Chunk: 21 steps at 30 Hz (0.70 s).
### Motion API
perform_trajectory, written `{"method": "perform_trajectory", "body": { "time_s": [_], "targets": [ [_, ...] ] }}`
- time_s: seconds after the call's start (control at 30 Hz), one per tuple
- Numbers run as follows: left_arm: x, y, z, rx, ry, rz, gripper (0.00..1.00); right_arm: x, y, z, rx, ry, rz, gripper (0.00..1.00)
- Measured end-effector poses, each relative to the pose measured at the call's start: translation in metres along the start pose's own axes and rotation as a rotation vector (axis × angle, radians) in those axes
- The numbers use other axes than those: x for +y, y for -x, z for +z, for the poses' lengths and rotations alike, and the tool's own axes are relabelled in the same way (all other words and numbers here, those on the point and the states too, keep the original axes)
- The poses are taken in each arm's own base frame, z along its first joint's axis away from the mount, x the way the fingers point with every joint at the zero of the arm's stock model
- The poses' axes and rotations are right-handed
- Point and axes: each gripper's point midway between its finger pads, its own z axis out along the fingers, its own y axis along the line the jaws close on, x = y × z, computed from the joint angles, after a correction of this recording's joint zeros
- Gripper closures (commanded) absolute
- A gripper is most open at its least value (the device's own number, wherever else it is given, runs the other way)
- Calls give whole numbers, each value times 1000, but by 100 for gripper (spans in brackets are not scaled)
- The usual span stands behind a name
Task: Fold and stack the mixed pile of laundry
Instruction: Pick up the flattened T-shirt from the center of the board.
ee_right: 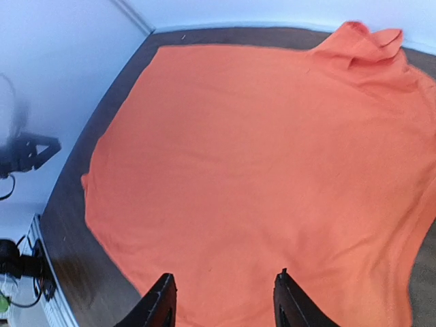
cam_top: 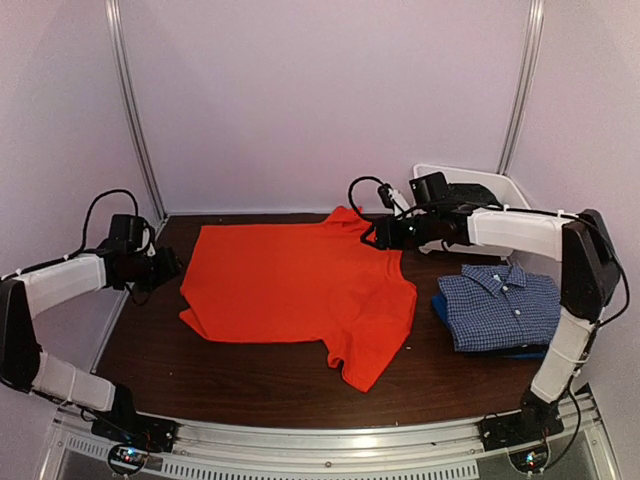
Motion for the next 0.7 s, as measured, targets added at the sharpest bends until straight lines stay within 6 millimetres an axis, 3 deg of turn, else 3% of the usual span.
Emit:
{"method": "perform_trajectory", "body": {
  "time_s": [0.1, 0.13, 0.23, 0.33, 0.5, 0.7],
  "targets": [
    [23, -54, -13, 65, 28, -48, 42, 38, -61, -10, 77, 60, -9, 53],
    [24, -61, -14, 79, 30, -47, 43, 42, -83, -11, 111, 63, -2, 53],
    [36, -91, -26, 108, 44, -81, 45, 37, -167, -22, 256, 27, 61, 55],
    [43, -105, -39, 93, 42, -117, 45, 15, -221, -44, 331, -49, 141, 56],
    [53, -120, -43, 101, 63, -157, 46, -5, -248, -66, 317, -127, 233, 56],
    [67, -138, -34, 177, 134, -182, 49, -18, -256, -62, 300, -179, 270, 56]
  ]
}}
